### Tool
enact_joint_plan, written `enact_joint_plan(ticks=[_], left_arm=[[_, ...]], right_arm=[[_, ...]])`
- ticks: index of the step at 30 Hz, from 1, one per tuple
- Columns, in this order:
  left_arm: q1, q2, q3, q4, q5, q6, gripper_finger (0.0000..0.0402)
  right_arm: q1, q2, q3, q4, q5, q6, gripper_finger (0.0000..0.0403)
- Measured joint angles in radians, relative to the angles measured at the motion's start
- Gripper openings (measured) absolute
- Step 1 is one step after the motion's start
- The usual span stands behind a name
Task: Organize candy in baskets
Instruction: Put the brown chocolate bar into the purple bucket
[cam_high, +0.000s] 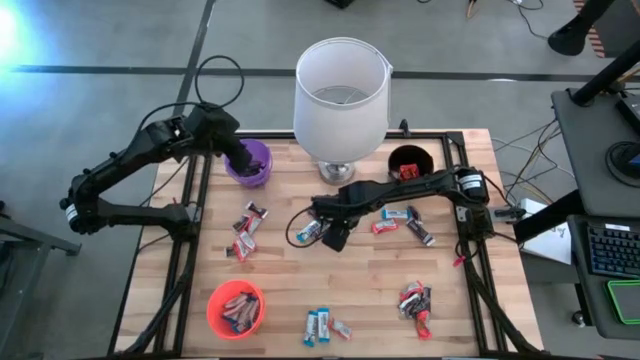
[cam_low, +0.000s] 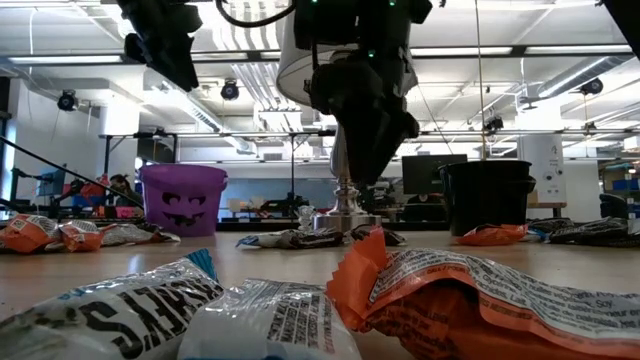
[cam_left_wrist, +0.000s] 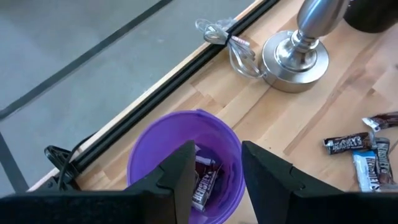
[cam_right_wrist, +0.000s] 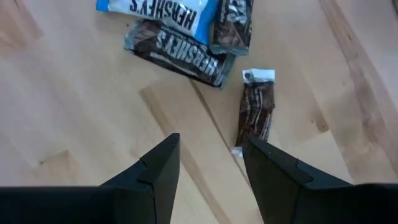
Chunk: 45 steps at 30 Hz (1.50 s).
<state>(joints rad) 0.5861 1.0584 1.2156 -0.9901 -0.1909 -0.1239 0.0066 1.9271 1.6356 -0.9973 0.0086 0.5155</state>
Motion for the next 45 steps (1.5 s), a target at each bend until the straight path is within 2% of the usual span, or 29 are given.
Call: enact_joint_plan(ticks=[11, 16, 24, 31, 40, 43, 45], left_arm=[[0.000, 0.004, 0.000, -0.005, 0.000, 0.007, 0.0113], [0.000, 0.003, 0.000, -0.015, 0.000, 0.007, 0.0113], [0.000, 0.003, 0.000, -0.014, 0.000, 0.007, 0.0113], [0.000, 0.003, 0.000, -0.013, 0.000, 0.005, 0.0113], [0.000, 0.003, 0.000, -0.013, 0.004, 0.003, 0.0113], [0.000, 0.003, 0.000, -0.008, 0.029, 0.003, 0.0113], [0.000, 0.003, 0.000, -0.002, 0.038, 0.003, 0.0113]], right_arm=[[-0.092, -0.001, -0.030, 0.008, -0.024, 0.000, 0.0166], [-0.125, 0.000, -0.036, 0.010, -0.100, -0.011, 0.0166], [-0.124, 0.021, -0.113, 0.024, -0.114, -0.018, 0.0166], [-0.122, 0.021, -0.186, 0.162, -0.143, -0.019, 0.0166], [-0.123, 0.021, -0.258, 0.228, -0.136, -0.021, 0.0166], [-0.124, 0.018, -0.286, 0.261, -0.133, -0.020, 0.0156], [-0.125, 0.016, -0.300, 0.276, -0.133, -0.017, 0.0135]])
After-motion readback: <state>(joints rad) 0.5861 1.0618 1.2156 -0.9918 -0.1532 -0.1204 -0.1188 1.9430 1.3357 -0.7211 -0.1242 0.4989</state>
